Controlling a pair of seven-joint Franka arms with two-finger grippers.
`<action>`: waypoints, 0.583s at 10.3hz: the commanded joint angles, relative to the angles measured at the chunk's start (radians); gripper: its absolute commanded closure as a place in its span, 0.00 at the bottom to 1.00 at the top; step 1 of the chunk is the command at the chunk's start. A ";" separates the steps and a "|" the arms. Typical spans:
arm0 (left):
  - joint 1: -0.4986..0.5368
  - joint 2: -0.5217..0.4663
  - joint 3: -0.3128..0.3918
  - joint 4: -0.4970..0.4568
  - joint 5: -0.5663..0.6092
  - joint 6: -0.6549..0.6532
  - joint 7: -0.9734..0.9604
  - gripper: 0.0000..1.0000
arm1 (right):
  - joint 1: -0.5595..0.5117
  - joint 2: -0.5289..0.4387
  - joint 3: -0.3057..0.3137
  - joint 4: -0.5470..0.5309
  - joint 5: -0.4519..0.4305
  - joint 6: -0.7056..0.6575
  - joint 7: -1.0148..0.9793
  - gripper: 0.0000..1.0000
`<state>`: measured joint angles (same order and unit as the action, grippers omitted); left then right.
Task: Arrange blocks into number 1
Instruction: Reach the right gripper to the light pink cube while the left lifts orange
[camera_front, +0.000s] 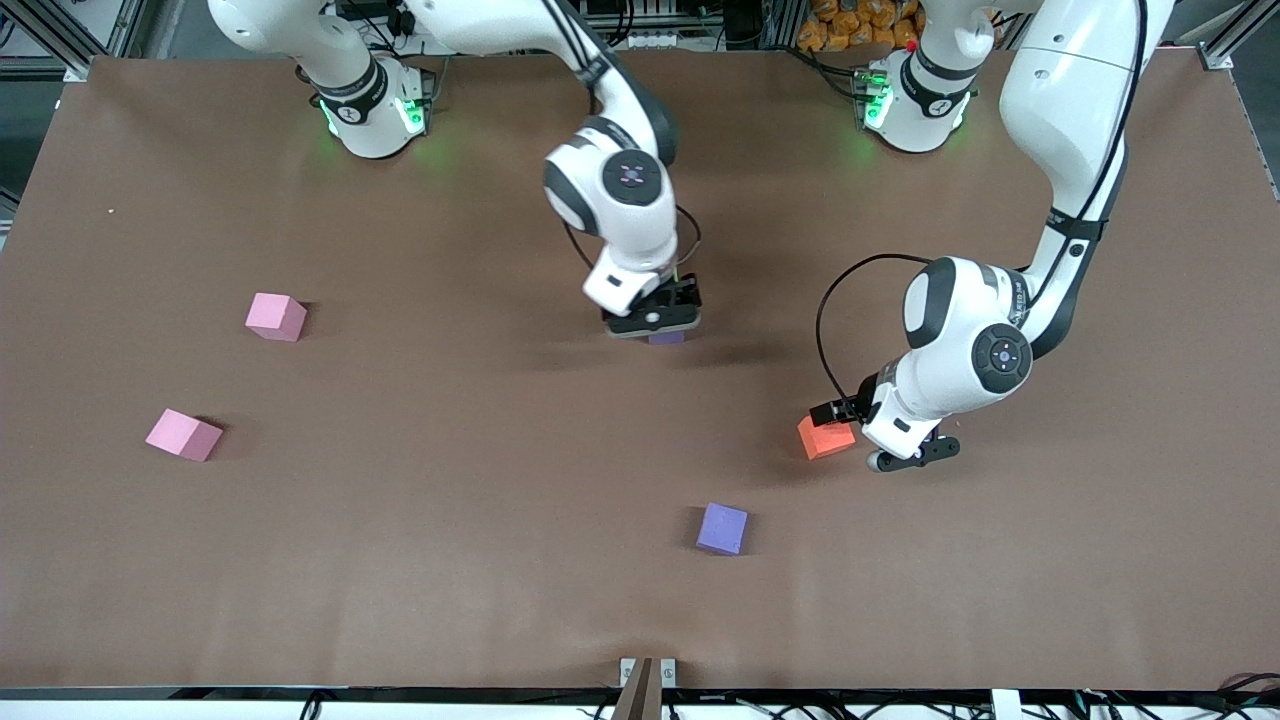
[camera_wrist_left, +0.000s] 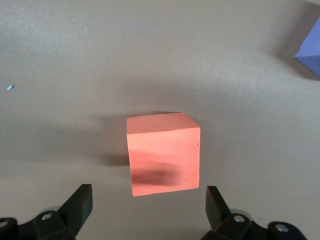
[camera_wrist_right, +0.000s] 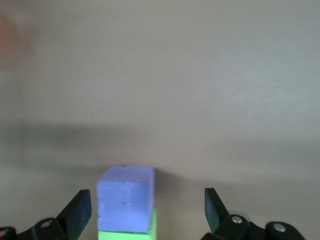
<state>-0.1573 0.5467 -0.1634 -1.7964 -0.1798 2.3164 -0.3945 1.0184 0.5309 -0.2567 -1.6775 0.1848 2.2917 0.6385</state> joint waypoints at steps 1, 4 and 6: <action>-0.011 0.005 0.013 0.009 -0.030 0.001 0.012 0.00 | -0.146 -0.230 0.014 -0.189 0.015 -0.055 -0.002 0.00; -0.013 0.044 0.013 0.040 -0.030 0.021 0.006 0.00 | -0.358 -0.322 0.013 -0.192 0.010 -0.187 -0.013 0.00; -0.013 0.059 0.013 0.051 -0.033 0.024 0.006 0.00 | -0.514 -0.330 0.014 -0.191 0.013 -0.193 -0.005 0.00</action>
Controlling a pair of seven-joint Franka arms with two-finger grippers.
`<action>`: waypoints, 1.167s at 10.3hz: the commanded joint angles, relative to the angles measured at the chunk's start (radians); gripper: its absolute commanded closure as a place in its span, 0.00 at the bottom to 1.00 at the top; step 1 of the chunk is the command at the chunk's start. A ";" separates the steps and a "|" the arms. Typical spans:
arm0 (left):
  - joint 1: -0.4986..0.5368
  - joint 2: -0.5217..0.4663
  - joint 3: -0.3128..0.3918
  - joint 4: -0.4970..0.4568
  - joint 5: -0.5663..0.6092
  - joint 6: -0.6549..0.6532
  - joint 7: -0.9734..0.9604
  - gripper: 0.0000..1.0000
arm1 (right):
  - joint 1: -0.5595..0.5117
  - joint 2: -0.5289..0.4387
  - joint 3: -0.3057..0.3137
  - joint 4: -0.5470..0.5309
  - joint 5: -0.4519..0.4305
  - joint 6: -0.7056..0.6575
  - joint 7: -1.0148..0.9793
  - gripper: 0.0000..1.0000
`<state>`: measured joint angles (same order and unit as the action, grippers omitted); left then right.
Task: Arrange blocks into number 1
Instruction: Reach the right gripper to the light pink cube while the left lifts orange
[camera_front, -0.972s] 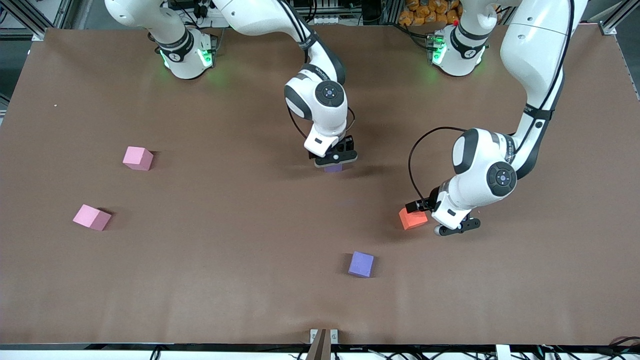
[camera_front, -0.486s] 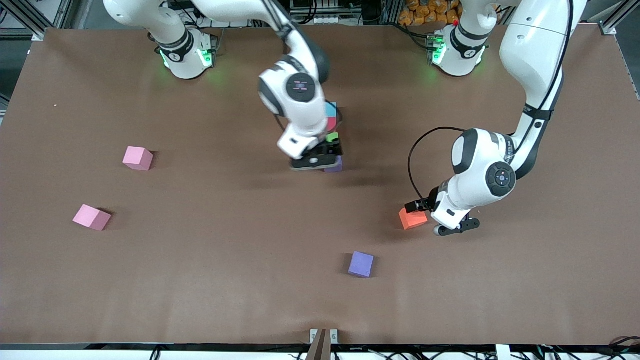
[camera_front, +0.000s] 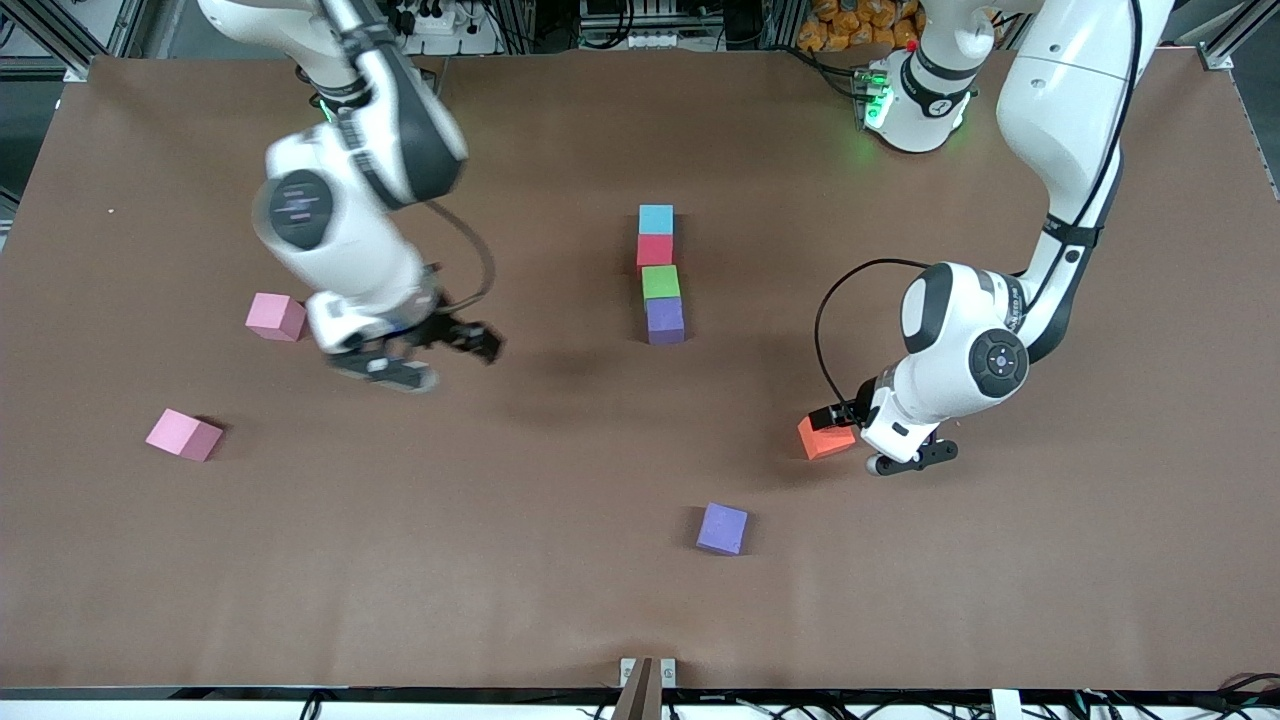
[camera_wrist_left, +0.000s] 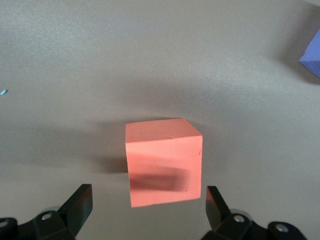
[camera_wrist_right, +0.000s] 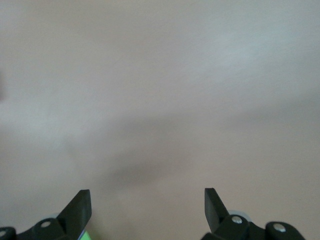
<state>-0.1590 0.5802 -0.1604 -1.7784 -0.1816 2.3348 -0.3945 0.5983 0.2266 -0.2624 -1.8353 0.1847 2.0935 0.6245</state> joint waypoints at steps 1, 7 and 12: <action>-0.013 0.033 0.010 0.040 -0.044 0.008 0.005 0.00 | -0.174 -0.024 0.020 -0.032 0.018 0.005 0.009 0.00; -0.016 0.079 0.010 0.086 -0.064 0.017 0.005 0.00 | -0.509 0.062 0.018 -0.029 -0.045 0.016 -0.534 0.00; -0.025 0.108 0.010 0.089 -0.062 0.023 0.009 0.48 | -0.693 0.187 0.018 -0.022 -0.057 0.091 -0.763 0.00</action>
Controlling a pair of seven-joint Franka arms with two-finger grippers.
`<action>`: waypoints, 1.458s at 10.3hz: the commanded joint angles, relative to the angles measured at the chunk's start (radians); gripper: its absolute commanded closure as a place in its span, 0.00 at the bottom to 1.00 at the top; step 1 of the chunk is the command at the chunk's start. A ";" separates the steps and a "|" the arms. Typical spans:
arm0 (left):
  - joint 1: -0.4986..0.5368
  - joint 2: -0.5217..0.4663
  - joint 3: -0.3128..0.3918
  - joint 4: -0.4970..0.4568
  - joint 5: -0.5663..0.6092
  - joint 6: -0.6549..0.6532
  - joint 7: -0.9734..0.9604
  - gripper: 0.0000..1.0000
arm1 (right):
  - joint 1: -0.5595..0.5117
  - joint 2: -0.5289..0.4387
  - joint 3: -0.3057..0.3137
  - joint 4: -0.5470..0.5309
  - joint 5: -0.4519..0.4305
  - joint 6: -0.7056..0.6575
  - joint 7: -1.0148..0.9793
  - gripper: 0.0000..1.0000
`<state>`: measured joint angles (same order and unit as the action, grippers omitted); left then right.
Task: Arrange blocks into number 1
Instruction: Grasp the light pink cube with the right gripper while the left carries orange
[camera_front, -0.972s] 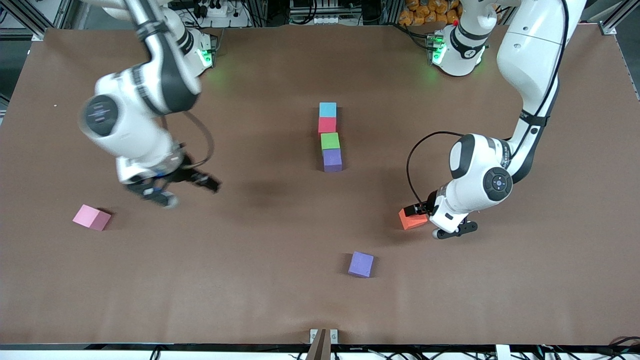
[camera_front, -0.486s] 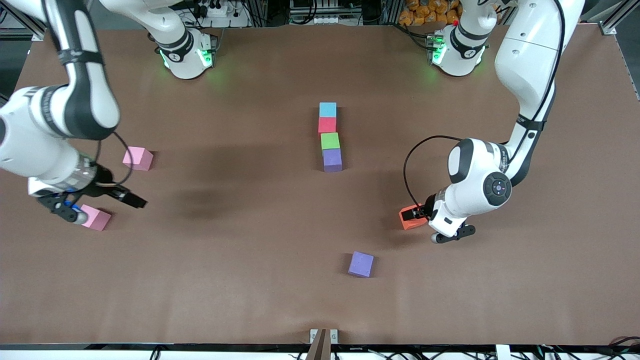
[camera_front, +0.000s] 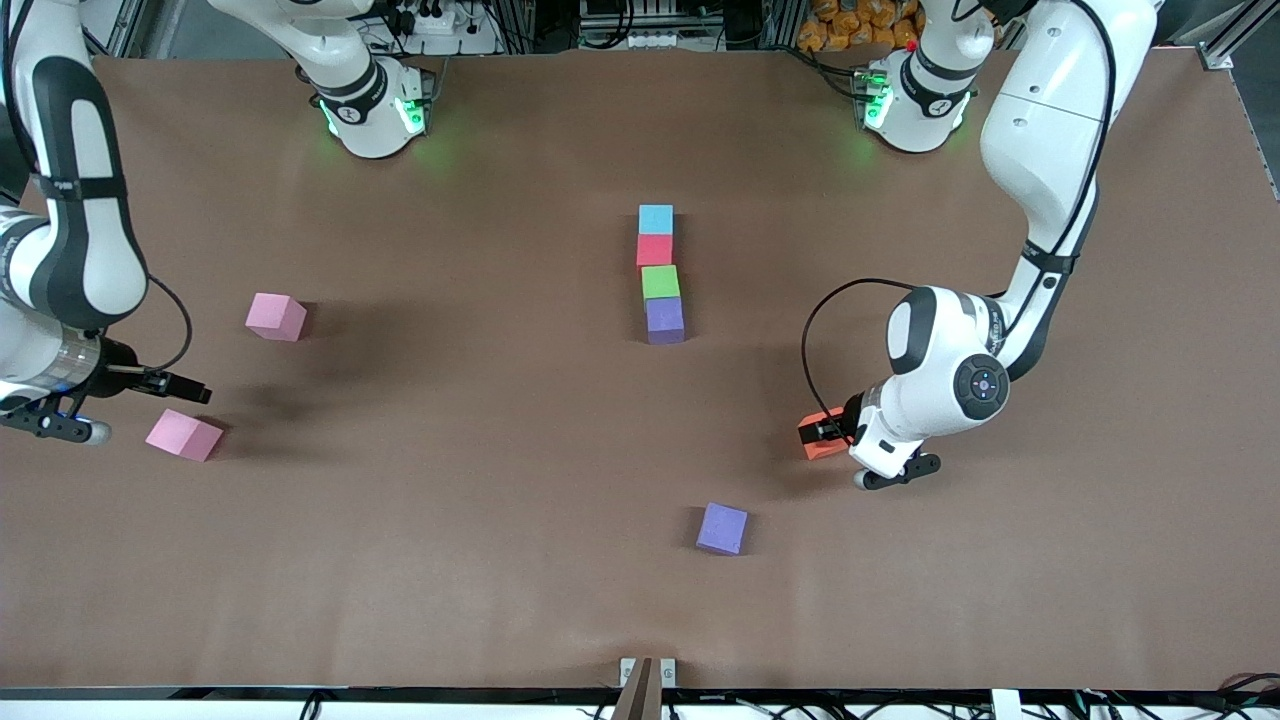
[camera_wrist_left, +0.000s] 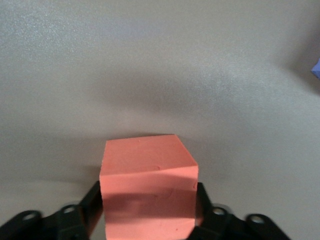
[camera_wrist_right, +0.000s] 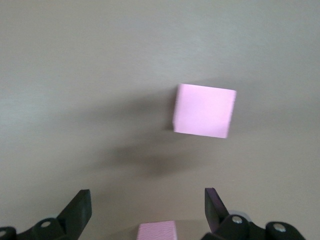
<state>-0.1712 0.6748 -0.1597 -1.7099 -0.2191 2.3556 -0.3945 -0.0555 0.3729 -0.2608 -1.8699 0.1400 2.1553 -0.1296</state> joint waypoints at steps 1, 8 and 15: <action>-0.016 0.011 0.009 0.021 -0.022 0.002 0.011 0.73 | -0.062 0.072 0.017 0.012 -0.001 0.075 0.002 0.00; -0.195 -0.061 -0.003 0.021 -0.011 -0.012 -0.102 1.00 | -0.077 0.179 -0.005 0.084 0.093 0.141 0.099 0.00; -0.347 -0.058 0.019 0.026 -0.011 -0.006 -0.109 1.00 | -0.075 0.282 -0.008 0.207 0.096 0.144 0.091 0.00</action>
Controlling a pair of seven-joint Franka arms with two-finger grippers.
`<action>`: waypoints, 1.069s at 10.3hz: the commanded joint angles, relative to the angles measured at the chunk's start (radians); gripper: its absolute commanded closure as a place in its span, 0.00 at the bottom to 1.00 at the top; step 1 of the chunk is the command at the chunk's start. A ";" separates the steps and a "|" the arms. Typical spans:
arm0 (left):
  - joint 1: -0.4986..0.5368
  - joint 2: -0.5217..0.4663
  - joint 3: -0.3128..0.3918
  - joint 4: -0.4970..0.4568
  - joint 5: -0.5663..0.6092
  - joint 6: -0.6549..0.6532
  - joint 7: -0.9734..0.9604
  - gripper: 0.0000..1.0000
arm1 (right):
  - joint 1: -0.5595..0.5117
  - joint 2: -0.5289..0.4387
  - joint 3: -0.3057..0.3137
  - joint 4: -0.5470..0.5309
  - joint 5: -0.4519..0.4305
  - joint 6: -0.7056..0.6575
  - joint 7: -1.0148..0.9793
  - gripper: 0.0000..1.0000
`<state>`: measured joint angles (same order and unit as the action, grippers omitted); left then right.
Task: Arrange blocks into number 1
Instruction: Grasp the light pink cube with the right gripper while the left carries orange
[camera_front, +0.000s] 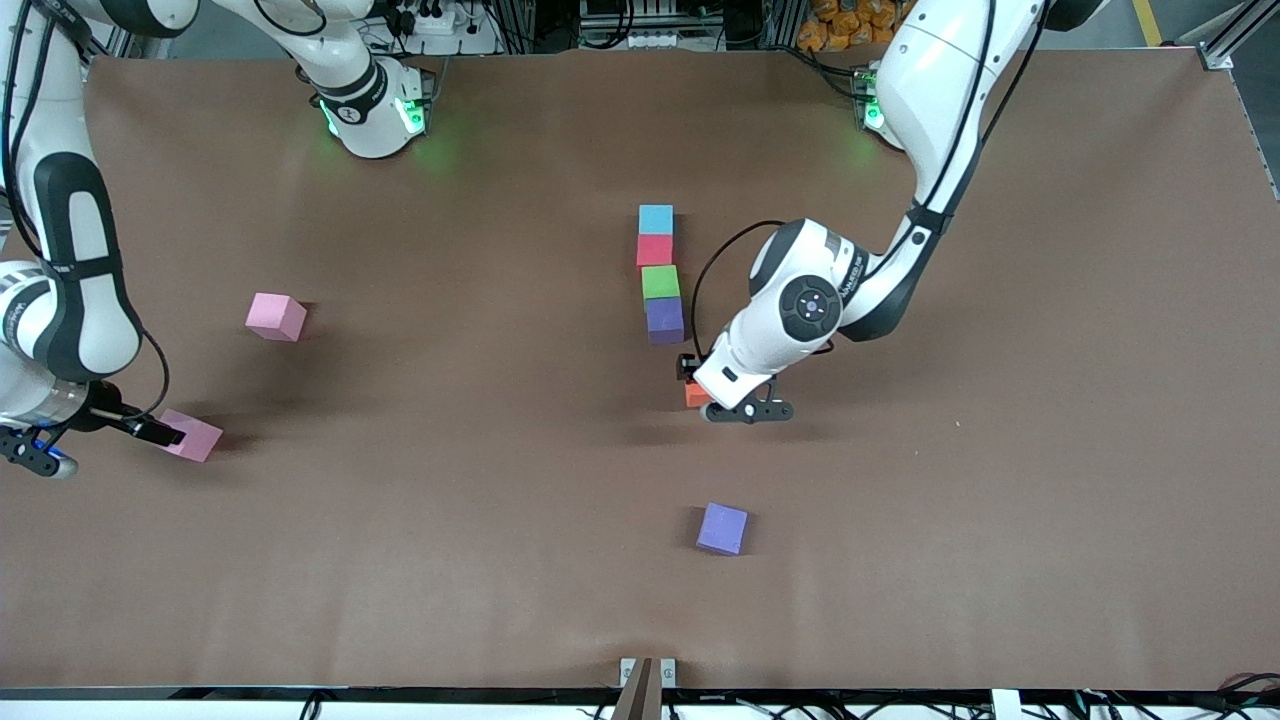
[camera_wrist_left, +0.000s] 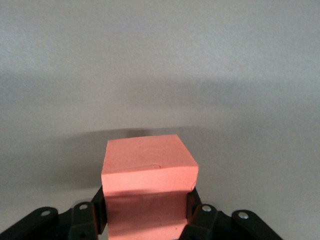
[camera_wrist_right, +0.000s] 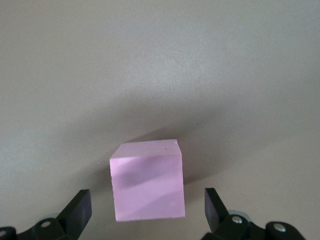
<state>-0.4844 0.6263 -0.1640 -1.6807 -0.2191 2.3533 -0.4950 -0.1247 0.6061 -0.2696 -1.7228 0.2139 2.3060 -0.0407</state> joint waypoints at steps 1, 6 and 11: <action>-0.051 -0.007 0.035 0.001 -0.011 -0.002 -0.014 1.00 | -0.006 0.053 0.001 0.063 0.024 -0.007 0.004 0.00; -0.074 0.030 0.037 0.050 -0.014 0.004 -0.071 1.00 | 0.008 0.093 0.001 0.061 0.047 0.030 -0.001 0.00; -0.103 0.050 0.037 0.055 -0.016 0.040 -0.119 1.00 | 0.008 0.126 -0.002 0.058 0.051 0.049 -0.034 0.25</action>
<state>-0.5670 0.6601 -0.1438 -1.6490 -0.2191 2.3764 -0.5961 -0.1171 0.7189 -0.2669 -1.6848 0.2360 2.3527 -0.0502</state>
